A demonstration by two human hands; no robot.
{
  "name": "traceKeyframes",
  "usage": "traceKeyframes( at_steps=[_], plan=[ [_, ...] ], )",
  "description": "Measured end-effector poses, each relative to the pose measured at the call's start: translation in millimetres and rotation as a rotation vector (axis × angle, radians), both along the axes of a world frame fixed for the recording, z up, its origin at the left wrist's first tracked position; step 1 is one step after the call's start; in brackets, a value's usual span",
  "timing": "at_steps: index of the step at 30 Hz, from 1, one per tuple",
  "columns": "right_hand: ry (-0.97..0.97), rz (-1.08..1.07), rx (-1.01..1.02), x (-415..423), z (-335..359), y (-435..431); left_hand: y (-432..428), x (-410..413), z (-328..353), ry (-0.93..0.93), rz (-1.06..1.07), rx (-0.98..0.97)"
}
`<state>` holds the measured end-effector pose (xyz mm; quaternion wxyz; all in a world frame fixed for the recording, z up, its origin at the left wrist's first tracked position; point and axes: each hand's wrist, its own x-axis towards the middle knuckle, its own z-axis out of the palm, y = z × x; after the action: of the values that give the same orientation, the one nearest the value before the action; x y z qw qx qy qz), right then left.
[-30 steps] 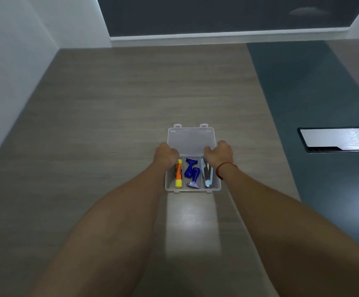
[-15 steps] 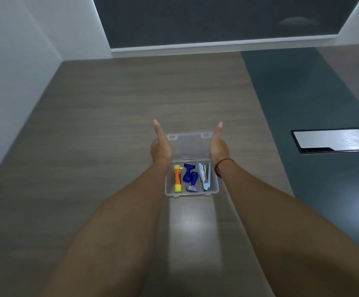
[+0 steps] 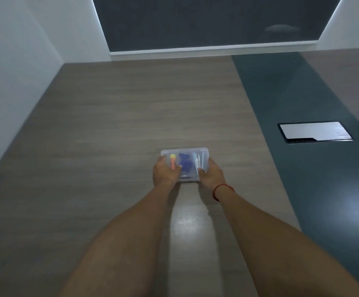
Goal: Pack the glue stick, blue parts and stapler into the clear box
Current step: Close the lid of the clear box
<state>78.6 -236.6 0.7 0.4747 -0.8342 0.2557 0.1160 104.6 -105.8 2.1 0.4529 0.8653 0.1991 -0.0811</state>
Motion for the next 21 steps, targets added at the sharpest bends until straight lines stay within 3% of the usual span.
traceKeyframes(
  at_steps=[21],
  plan=[
    [-0.007,-0.045,0.025,-14,3,7,30,-9,-15,0.163,-0.092,-0.061]
  ],
)
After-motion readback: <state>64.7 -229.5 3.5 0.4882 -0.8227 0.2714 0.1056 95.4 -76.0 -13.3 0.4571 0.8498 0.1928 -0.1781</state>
